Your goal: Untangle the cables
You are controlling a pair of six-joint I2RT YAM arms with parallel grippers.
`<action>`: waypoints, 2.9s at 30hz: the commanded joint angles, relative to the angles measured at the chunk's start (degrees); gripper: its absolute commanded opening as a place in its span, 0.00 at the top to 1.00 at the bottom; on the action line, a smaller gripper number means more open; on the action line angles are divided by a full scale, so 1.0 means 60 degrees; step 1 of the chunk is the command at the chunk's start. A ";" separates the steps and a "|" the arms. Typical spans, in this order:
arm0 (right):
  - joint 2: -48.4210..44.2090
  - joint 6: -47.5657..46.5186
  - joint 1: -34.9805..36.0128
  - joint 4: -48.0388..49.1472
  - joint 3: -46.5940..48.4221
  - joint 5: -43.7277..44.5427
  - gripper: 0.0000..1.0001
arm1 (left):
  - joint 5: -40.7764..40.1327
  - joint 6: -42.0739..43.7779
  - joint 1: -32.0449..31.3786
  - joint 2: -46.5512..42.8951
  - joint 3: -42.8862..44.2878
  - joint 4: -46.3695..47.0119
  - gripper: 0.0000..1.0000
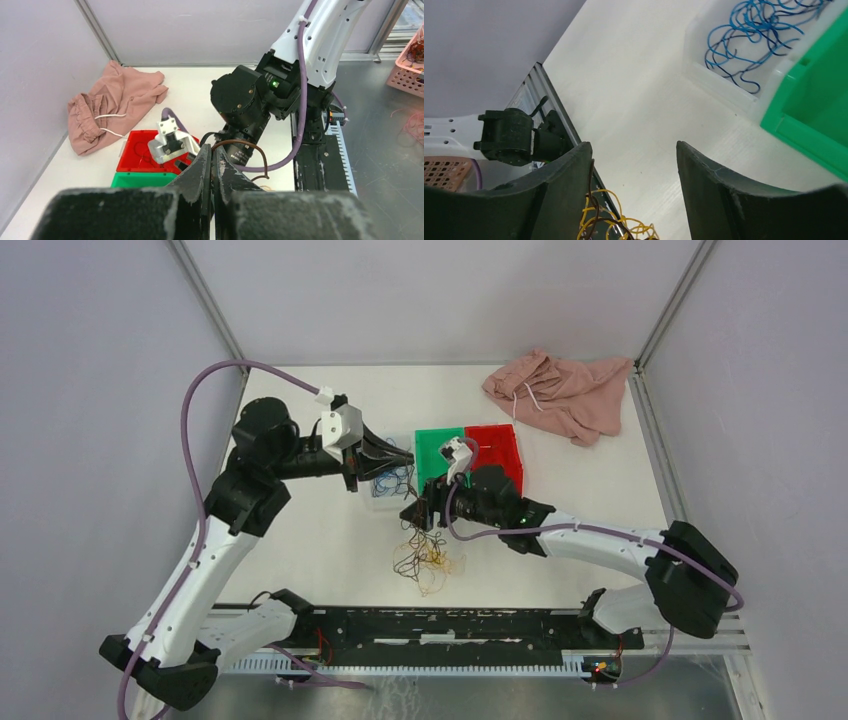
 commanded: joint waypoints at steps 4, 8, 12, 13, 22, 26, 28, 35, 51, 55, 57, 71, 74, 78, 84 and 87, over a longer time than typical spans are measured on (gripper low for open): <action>-0.2802 -0.0499 -0.0373 -0.0638 -0.0028 0.1627 0.24 | 0.0131 0.0409 -0.0017 -0.0488 -0.0652 -0.0126 0.97; -0.3574 -0.0831 -0.0622 -0.1701 0.0544 0.1665 0.21 | 0.0136 0.0628 -0.0013 -0.0612 -0.1065 -0.0264 0.97; -0.3894 -0.1056 -0.0680 -0.2123 0.0806 0.1614 0.21 | 0.0109 0.0795 -0.0026 -0.0648 -0.1153 -0.0376 0.97; -0.3946 -0.0972 -0.0681 -0.1941 0.0810 0.1386 0.21 | 0.0109 0.0810 -0.0024 -0.0655 -0.1178 -0.0380 0.97; -0.3230 -0.0028 -0.0683 -0.0343 0.1210 -0.0549 0.19 | 0.0069 0.0869 -0.0030 -0.0553 -0.1158 -0.0330 0.97; -0.2605 0.0565 -0.0655 0.0568 0.1177 -0.1213 0.18 | -0.0038 0.0952 -0.0034 -0.0567 -0.1178 -0.0326 0.97; -0.2352 0.0679 -0.0631 0.0690 0.1211 -0.1390 0.18 | -0.0042 0.0985 -0.0044 -0.0558 -0.1187 -0.0326 0.97; -0.1352 0.0661 -0.0359 0.0951 0.1518 -0.1224 0.18 | 0.0001 0.0887 -0.0064 -0.0471 -0.1131 -0.0140 0.97; 0.1232 0.0708 0.0080 0.2011 0.0594 0.0169 0.39 | 0.0253 0.0399 -0.0167 0.0011 0.0738 -0.0037 0.97; 0.1262 0.0724 0.0073 0.2190 0.0143 0.0421 0.41 | 0.0230 0.0433 -0.0173 0.0134 0.1182 -0.0019 0.97; 0.1159 0.0785 0.0079 0.2315 -0.0074 0.0544 0.41 | 0.0197 0.0478 -0.0174 0.0110 0.1194 -0.0057 0.97; -0.2611 0.0094 -0.0548 0.0325 0.0194 0.1035 0.24 | -0.0054 0.1074 -0.0178 -0.0461 -0.0033 -0.0516 0.97; -0.3099 0.0109 -0.0603 0.0306 0.0216 0.0917 0.24 | -0.0038 0.1059 -0.0174 -0.0515 -0.0098 -0.0524 0.97; -0.3258 0.0609 -0.0639 0.0669 0.0358 0.0260 0.23 | -0.0040 0.1192 -0.0173 -0.0551 -0.0131 -0.0633 0.97; -0.2793 0.1577 -0.0622 0.1735 0.0549 -0.0492 0.23 | -0.0023 0.1281 -0.0174 -0.0568 -0.0240 -0.0626 0.97; -0.2405 0.2055 -0.0568 0.2450 0.0672 -0.0813 0.23 | -0.0039 0.1320 -0.0186 -0.0540 -0.0257 -0.0632 0.97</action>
